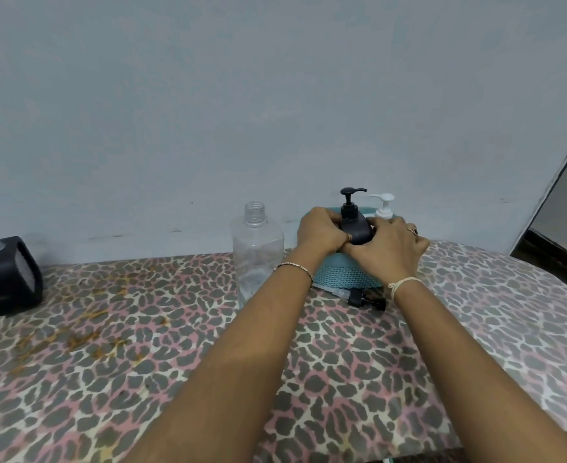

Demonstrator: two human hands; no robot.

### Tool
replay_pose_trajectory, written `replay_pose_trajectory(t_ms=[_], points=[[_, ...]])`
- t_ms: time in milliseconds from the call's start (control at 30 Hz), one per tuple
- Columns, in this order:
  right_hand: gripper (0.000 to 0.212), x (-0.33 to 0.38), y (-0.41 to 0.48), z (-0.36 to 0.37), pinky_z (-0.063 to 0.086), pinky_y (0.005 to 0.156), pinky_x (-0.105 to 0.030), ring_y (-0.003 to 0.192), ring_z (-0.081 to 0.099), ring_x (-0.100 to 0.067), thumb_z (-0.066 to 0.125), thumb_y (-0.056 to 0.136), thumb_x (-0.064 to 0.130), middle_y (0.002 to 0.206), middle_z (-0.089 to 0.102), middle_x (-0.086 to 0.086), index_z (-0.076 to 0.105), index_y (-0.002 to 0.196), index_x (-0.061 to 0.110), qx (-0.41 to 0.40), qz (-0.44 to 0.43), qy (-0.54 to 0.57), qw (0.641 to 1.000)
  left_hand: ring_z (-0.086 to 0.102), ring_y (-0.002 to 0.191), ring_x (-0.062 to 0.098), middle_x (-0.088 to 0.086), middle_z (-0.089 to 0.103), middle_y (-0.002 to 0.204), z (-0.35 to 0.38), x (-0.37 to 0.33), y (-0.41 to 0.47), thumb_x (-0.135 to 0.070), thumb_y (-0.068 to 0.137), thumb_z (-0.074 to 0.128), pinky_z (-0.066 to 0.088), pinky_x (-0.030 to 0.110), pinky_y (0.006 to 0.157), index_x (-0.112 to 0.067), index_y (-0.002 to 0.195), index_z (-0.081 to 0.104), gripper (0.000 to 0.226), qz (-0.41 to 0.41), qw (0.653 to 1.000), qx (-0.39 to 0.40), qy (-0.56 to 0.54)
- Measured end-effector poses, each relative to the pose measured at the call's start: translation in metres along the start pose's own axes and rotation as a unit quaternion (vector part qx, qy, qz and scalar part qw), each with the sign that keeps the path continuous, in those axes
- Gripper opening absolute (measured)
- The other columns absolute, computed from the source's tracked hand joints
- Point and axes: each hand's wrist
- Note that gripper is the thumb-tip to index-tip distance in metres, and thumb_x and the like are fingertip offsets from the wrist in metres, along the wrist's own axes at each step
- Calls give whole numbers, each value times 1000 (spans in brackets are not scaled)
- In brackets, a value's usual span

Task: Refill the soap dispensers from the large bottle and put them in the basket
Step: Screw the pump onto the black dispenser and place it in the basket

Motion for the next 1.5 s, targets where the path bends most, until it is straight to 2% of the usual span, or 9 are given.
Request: replay_pose_trajectory(t_ms=[133, 367, 500, 733, 933, 1033, 1200, 1333, 1500], points=[[55, 3, -5, -2, 30, 90, -41, 113, 49, -27, 64, 72, 55, 114, 56, -4, 57, 119, 29, 0, -6, 10, 1000, 65, 95, 23, 10, 71, 101, 2, 2, 0, -4, 76, 68, 53, 30, 82, -11, 105, 72, 30, 9, 1000, -8, 23], [46, 2, -10, -2, 36, 89, -41, 105, 57, -27, 63, 71, 58, 101, 66, -2, 65, 104, 27, -23, 7, 23, 999, 67, 93, 24, 10, 72, 96, 7, 2, -5, -1, 78, 65, 55, 35, 85, -9, 103, 71, 27, 3, 999, -46, 9], [46, 2, -11, -2, 36, 90, -42, 105, 56, -28, 63, 70, 60, 103, 63, -4, 66, 101, 26, -20, 10, 15, 1000, 65, 97, 25, 11, 71, 103, 4, 1, -5, 1, 79, 61, 54, 34, 85, -8, 106, 71, 30, 11, 999, -17, 29], [37, 7, -15, -7, 32, 95, -42, 113, 48, -31, 59, 78, 44, 116, 52, -10, 66, 106, 22, -7, 39, 10, 999, 63, 90, 32, 18, 69, 93, 1, -7, -13, 6, 77, 49, 45, 29, 65, -3, 97, 72, 31, 40, 993, 48, 97], [40, 7, -21, -10, 30, 99, -43, 118, 46, -31, 55, 84, 43, 122, 50, -11, 64, 118, 24, 23, 36, -3, 999, 60, 89, 30, 19, 67, 102, -4, -8, -28, 0, 86, 47, 47, 33, 72, -1, 110, 66, 31, 69, 986, 95, 116], [38, 7, -27, -14, 29, 102, -45, 121, 44, -32, 51, 89, 42, 126, 48, -12, 63, 122, 27, 33, 24, -1, 999, 57, 82, 26, 16, 68, 105, -8, -10, -42, 0, 89, 43, 43, 30, 69, -6, 119, 64, 37, 82, 989, 70, 99], [32, 14, -54, -25, 33, 97, -44, 116, 49, -28, 55, 90, 33, 122, 53, -7, 61, 118, 21, -30, -15, 39, 999, 58, 114, 20, 6, 65, 124, -17, -6, -73, -3, 91, 44, 45, 30, 99, -9, 124, 61, 38, 105, 994, -9, 2], [24, 35, -95, -27, 39, 87, -40, 104, 56, -21, 56, 89, 30, 112, 61, -1, 62, 109, 17, -82, -110, 106, 985, 63, 91, 12, -1, 70, 101, -29, 13, -110, -21, 95, 50, 51, 27, 82, -16, 107, 67, 21, 123, 985, -102, -60], [19, 74, -144, -19, 48, 72, -40, 85, 61, -19, 57, 84, 32, 93, 64, 2, 60, 96, 17, -89, -200, 180, 959, 65, 78, 7, -7, 70, 84, -63, 52, -148, -30, 95, 52, 54, 31, 75, -25, 90, 64, 14, 75, 970, -204, -113]])
Point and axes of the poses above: each hand's wrist, its own y-axis towards the middle knuckle, its own z-axis out of the palm, x = y × z
